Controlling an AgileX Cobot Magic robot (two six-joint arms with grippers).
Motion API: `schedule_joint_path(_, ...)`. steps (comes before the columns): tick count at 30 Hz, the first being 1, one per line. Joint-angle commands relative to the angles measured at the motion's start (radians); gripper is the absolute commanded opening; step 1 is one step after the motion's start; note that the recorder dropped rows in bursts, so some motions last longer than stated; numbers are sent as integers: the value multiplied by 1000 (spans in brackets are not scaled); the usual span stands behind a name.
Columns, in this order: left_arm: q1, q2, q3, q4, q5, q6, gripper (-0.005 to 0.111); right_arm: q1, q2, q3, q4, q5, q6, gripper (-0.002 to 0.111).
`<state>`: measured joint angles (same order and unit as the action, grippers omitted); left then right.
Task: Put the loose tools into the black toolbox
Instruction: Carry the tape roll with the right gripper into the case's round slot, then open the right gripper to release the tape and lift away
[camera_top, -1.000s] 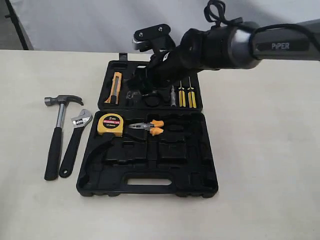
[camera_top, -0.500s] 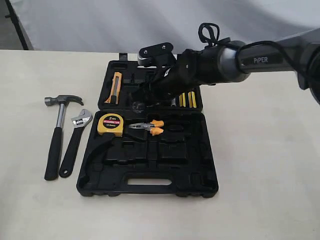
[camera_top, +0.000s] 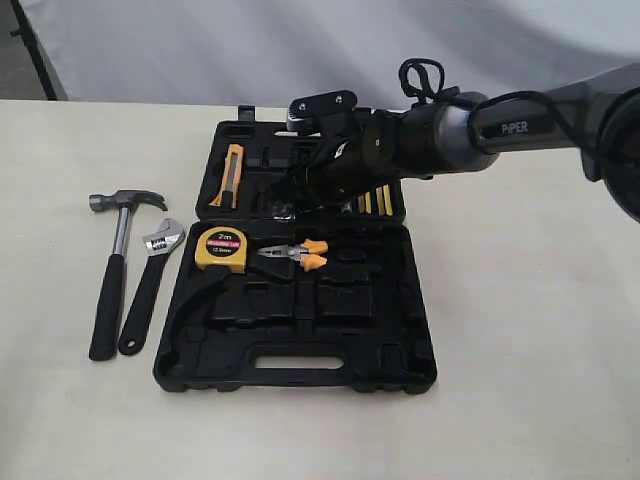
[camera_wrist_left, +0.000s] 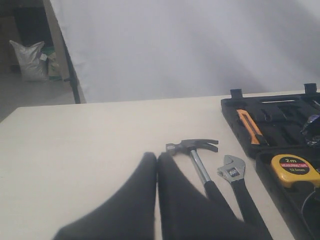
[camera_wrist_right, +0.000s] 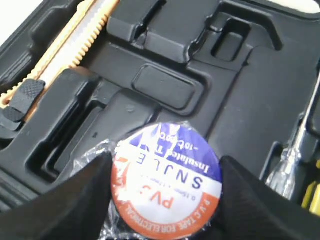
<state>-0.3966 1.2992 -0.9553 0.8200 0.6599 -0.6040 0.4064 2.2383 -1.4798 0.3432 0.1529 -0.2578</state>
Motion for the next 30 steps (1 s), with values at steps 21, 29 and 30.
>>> schedule_joint_path(21,3,-8,9,-14,-17,-10,1,-9,-159,2,11,65,8,92)
schedule_joint_path(29,3,-8,9,-14,-17,-10,1,-4,-157,2,11,103,1,16)
schedule_joint_path(30,3,-8,9,-14,-17,-10,1,-4,-147,2,11,103,1,3)
